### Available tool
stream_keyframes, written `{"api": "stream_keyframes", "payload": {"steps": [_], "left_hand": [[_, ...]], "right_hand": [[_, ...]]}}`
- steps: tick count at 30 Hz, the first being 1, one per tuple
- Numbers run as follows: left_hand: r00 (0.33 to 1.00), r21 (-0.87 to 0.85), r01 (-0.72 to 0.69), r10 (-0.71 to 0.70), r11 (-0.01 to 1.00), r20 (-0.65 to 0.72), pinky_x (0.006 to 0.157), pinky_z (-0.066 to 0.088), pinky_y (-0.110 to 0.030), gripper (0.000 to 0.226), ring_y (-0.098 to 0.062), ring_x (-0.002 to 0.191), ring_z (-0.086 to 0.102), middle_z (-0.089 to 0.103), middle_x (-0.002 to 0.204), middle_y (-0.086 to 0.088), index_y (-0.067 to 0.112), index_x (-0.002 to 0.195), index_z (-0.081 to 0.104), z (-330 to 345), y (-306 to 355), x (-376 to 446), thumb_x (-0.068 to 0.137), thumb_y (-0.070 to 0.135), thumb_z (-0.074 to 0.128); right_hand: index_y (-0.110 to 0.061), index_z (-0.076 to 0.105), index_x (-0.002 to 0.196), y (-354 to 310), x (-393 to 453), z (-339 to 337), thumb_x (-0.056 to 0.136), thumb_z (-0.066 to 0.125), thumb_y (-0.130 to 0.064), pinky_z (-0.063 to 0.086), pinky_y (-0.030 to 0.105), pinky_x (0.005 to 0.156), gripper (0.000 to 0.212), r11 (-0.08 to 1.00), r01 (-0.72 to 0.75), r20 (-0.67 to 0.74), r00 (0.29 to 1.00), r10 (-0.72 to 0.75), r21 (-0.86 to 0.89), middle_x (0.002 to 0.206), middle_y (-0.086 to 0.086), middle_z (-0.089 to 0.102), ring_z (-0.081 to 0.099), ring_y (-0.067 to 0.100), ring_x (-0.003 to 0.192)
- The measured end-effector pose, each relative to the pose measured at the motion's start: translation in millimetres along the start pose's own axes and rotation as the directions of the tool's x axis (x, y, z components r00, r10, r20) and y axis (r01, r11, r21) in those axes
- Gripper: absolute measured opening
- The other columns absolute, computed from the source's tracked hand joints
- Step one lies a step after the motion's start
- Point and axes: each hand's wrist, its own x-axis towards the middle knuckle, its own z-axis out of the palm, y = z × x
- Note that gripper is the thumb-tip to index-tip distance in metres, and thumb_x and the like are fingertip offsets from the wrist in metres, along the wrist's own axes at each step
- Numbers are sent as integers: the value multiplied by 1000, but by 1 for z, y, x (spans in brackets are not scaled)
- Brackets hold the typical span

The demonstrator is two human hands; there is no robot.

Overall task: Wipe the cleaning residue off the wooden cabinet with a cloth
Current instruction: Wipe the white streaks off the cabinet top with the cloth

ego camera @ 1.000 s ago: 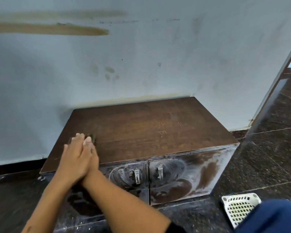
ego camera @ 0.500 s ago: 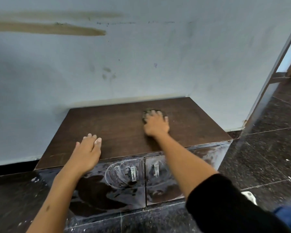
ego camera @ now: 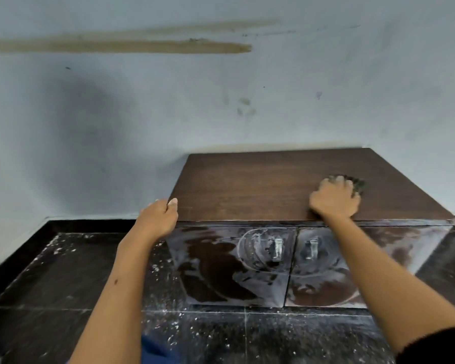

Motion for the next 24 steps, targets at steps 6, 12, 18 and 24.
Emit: {"api": "stream_keyframes", "payload": {"steps": [6,12,18,24], "left_hand": [[996,-57,46,-41,997,75,99,27,-33,60,-28,133,35,41,144,-15,3,130,47,8,-11,2,100,45,17],[995,121,23,-34,992,90,117,11,-42,58,-29,143,16,22,153,-19,4,144,29,25,-1,17,101,39,13],[999,320,6,-16,947,31,113,17,-46,62,-34,138,25,29,147,-24,-3,136,38,38,6,19,100,42,16],[998,333,15,-33,943,48,117,7,-45,62,-31,144,9,12,155,-21,-1,145,21,42,5,11,100,41,15]], "right_hand": [[-19,32,145,-144,-119,51,89,45,-27,10,45,117,58,904,417,48,905,-422,93,156,4,15,8,24,145],[-25,28,148,-186,-130,66,98,39,-34,9,43,118,52,688,704,175,666,-725,175,159,-1,11,6,20,147],[-27,38,141,-138,-87,54,90,43,-27,2,50,117,52,796,593,102,790,-604,125,155,-5,21,6,21,146],[-28,46,132,-19,-23,22,89,40,-27,2,55,115,44,945,322,50,946,-319,-56,149,-4,33,11,25,144]]}}
